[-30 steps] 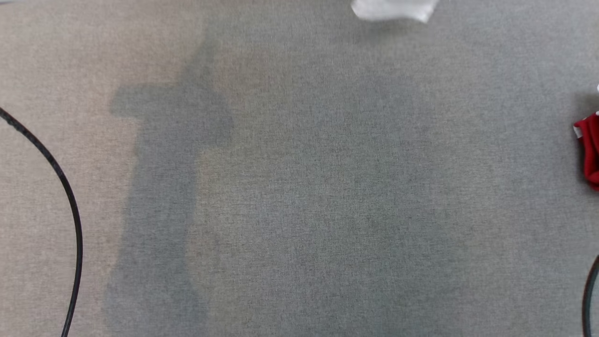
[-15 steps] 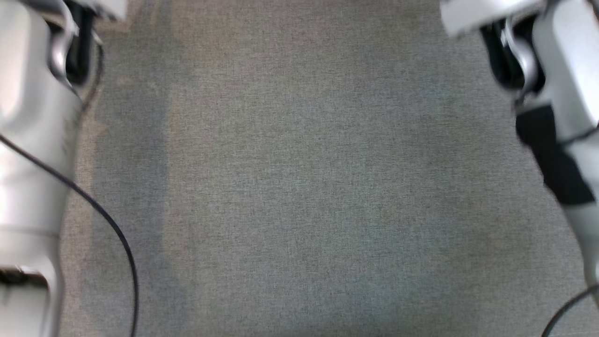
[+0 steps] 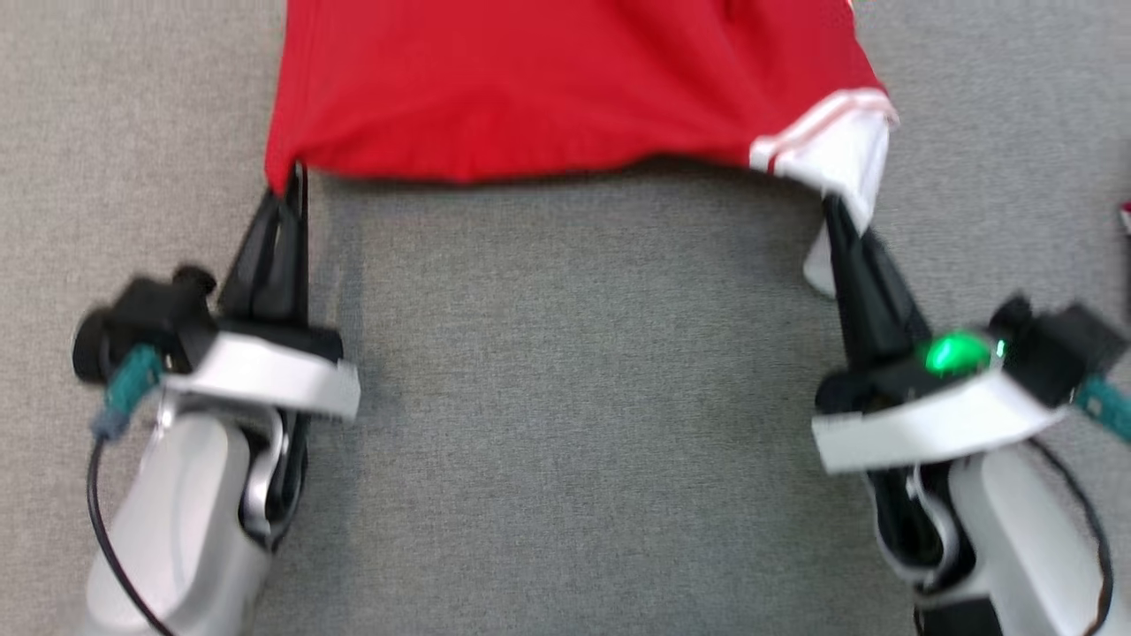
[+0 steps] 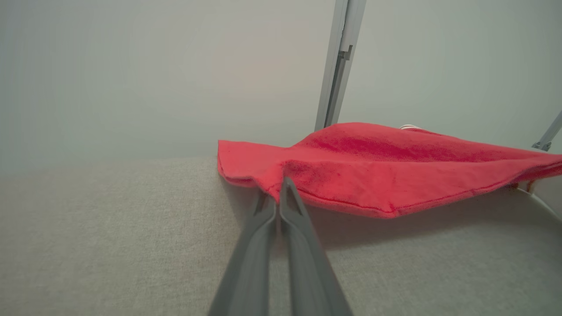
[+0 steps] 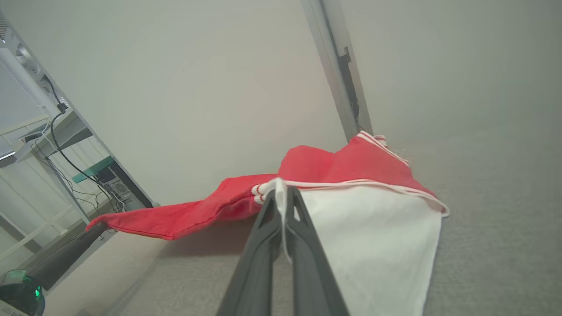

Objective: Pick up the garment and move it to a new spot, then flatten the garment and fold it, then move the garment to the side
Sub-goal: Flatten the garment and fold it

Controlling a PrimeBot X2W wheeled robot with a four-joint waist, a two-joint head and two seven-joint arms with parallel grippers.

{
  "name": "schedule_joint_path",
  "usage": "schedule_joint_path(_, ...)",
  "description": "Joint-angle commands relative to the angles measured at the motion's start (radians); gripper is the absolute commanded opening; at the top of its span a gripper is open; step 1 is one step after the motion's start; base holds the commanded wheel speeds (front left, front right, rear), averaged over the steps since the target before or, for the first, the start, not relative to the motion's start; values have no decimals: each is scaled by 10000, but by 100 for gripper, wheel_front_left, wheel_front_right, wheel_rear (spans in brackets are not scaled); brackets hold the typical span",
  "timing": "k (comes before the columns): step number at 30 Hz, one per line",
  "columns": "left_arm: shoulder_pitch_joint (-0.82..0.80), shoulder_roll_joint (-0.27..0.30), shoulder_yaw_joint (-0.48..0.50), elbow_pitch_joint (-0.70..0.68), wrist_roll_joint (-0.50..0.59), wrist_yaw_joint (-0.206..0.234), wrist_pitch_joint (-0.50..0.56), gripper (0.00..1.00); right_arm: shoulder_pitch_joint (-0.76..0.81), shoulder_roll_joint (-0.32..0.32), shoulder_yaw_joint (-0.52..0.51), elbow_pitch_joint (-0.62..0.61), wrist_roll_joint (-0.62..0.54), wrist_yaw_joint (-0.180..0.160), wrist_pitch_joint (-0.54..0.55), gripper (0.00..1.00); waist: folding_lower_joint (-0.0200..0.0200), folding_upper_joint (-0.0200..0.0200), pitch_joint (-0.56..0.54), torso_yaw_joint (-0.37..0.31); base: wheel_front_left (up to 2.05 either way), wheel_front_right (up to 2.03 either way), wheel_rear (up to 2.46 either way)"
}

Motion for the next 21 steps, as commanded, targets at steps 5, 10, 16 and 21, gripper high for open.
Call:
schedule_joint_path(5,2407,331,-80,-1564,99,713,554,0,2539,237,-354,-715,-164,7,94,0,0,-1,-869,-282,0,0,0)
schedule_joint_path(10,3635,492,-230,-2436,175,1134,1112,0,3710,432,-712,-1084,-279,7,539,0,0,-1,-1432,-269,0,0,0)
schedule_joint_path(16,5344,559,-328,-3687,32,1764,1843,0,5316,767,-1463,-1874,-535,7,1368,0,0,-1,-2308,-154,0,0,0)
schedule_joint_path(21,6328,725,-328,-4583,39,2143,2320,0,6263,892,-1967,-3099,-1050,7,2315,0,0,-1,-2937,-52,0,0,0)
